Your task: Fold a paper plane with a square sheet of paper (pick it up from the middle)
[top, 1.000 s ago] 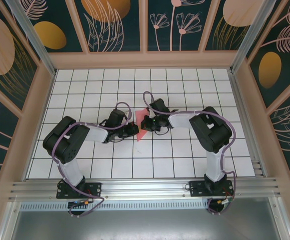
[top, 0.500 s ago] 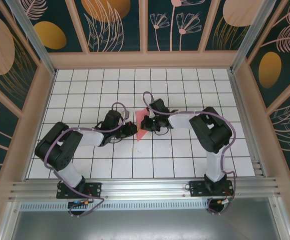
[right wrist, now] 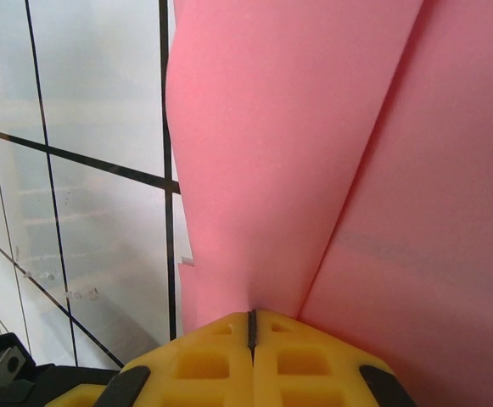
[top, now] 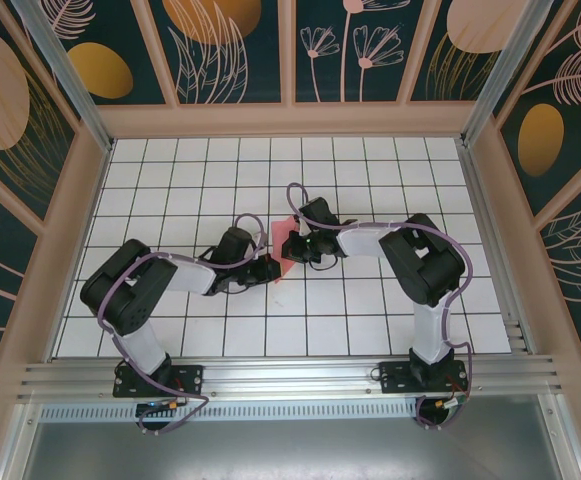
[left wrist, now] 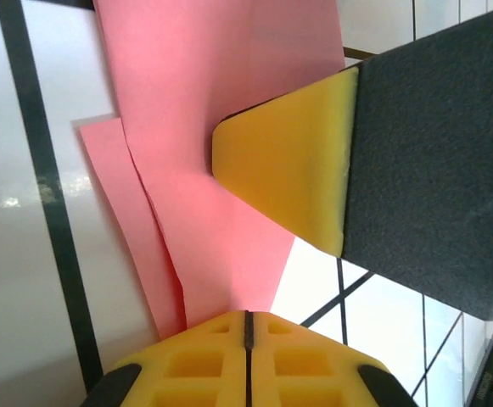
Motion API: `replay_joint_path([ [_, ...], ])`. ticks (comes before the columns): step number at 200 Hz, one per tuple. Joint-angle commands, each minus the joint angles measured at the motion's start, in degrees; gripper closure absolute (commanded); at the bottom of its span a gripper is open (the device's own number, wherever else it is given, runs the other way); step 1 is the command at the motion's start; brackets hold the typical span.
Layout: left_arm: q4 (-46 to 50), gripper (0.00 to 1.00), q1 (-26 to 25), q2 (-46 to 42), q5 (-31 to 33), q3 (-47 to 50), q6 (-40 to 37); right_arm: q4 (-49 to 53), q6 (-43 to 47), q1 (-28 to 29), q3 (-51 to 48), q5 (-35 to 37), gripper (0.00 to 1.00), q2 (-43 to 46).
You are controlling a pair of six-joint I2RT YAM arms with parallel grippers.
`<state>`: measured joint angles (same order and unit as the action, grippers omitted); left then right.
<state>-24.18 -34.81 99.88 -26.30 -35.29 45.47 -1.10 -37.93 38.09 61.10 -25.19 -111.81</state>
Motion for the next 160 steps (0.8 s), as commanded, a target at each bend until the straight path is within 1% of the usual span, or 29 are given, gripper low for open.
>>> replay_joint_path([
  [1, 9.07, 0.95, -0.34, 1.56, 5.06, -0.40, -4.43, 0.04, 0.20, -0.29, 0.86, -0.39, 0.94, 1.39],
  [25, 10.31, 1.00, -0.31, 1.29, 6.35, -0.22, -5.08, -0.92, 2.13, 0.01, 1.39, -2.67, 0.94, 2.85],
  [47, 9.71, 1.00, -0.27, 1.46, 6.86, -0.13, -4.56, -1.17, 2.80, 0.65, 0.67, -4.36, 0.94, 2.58],
  [72, 8.49, 1.00, -0.28, 1.29, 6.90, 0.35, -3.78, -0.57, 3.04, 0.92, -0.36, -4.60, 0.94, 1.06],
  [106, 7.30, 1.00, -0.34, 1.31, 5.91, 1.67, -3.02, 1.95, 4.48, 0.50, 2.23, -2.49, 0.94, -2.06],
  [160, 7.40, 1.00, -0.35, 1.46, 4.71, 3.59, -3.29, 4.25, 5.94, -4.09, 8.31, 0.36, 0.93, -4.96],
])
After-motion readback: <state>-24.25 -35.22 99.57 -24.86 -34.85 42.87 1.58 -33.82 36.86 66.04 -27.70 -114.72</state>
